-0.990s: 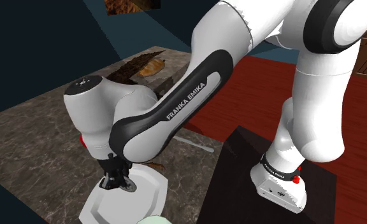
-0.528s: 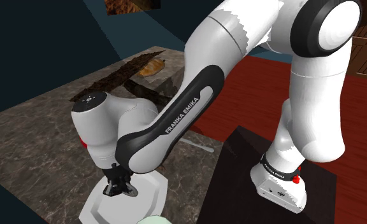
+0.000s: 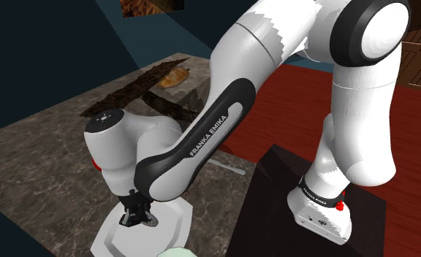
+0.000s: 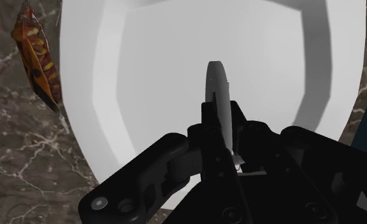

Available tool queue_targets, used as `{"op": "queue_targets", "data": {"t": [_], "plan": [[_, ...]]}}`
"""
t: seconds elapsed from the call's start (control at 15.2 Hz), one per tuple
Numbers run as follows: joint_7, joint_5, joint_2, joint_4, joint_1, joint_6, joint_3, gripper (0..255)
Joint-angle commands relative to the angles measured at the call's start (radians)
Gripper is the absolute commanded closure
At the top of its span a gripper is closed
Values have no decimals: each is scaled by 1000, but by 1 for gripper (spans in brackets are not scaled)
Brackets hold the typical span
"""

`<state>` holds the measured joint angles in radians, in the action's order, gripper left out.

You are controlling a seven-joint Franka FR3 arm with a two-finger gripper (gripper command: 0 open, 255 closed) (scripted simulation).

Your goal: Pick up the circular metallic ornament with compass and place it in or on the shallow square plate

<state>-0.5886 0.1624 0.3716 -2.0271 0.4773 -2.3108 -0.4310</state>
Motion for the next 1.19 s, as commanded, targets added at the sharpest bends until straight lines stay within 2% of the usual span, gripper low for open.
{"op": "queue_targets", "data": {"t": [0.0, 0.33, 0.59, 1.12], "plan": [[0, 0, 0, 0, 0, 0, 0, 0], [0, 0, 0, 0, 0, 0, 0, 0], [30, -45, -75, 39, -18, 107, -21, 0], [30, -45, -75, 39, -18, 107, -21, 0]]}}
